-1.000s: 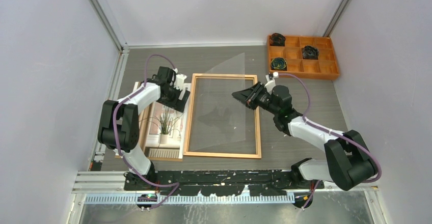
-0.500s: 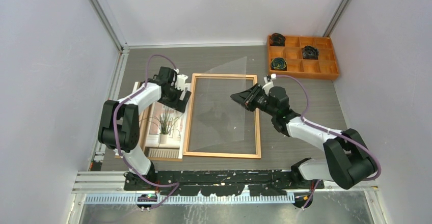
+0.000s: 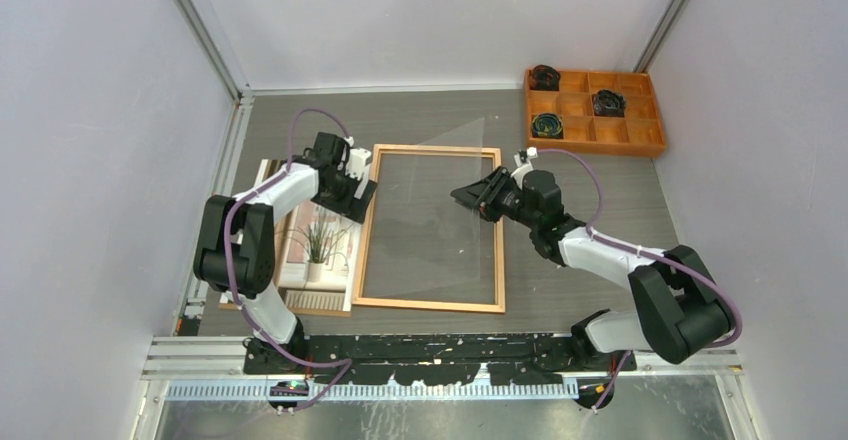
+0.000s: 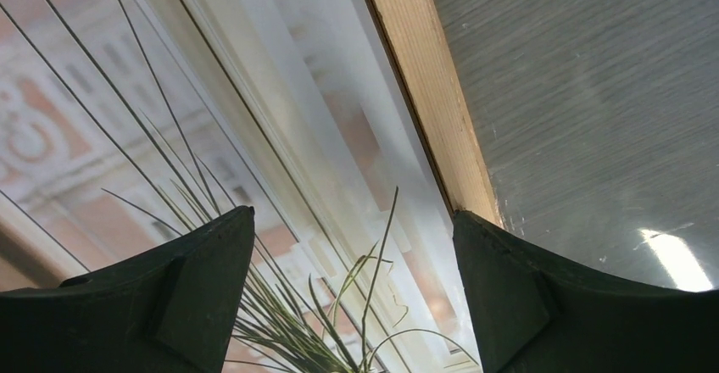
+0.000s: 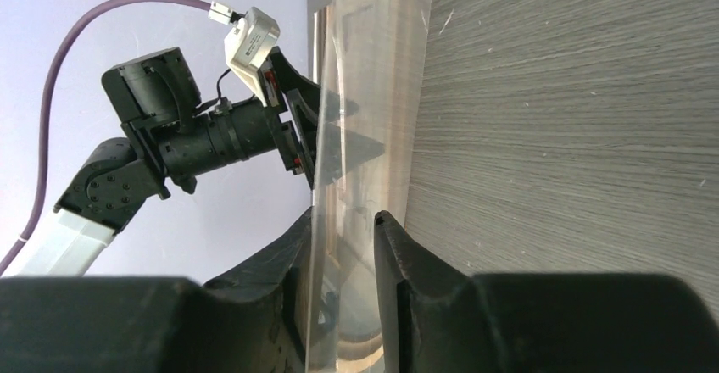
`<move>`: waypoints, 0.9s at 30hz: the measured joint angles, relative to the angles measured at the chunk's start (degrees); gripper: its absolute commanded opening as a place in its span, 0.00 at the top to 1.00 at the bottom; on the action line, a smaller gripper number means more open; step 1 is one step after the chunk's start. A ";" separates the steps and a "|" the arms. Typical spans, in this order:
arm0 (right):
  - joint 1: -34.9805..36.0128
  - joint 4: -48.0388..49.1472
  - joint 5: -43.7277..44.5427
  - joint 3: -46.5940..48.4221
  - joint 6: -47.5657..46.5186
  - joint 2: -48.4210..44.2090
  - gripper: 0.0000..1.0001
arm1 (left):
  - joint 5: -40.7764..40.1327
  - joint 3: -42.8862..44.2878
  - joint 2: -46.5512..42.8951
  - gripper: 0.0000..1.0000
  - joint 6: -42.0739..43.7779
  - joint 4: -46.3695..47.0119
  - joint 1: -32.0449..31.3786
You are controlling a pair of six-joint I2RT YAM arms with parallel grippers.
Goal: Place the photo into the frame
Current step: Place the photo frame item in the photo frame.
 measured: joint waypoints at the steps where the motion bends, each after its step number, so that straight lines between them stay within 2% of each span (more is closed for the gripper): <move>1: 0.00 -0.20 -0.02 0.13 -0.15 0.37 0.62 | -0.02 -0.13 0.17 0.12 0.00 0.02 0.02; 15: 0.35 -4.15 0.11 1.99 -2.97 1.22 0.40 | 1.51 -0.17 0.20 0.15 0.39 -0.39 0.74; 20: 1.20 -11.30 1.73 5.03 -6.88 1.20 0.28 | 1.92 0.11 0.11 0.15 1.36 -1.16 2.05; 21: 1.40 -13.16 2.19 5.81 -8.00 1.20 0.21 | 1.92 0.11 0.11 0.14 1.40 -1.16 2.12; 27: 1.97 -23.76 5.31 9.53 -14.34 1.18 0.16 | 1.92 0.11 0.09 0.14 1.57 -1.14 2.38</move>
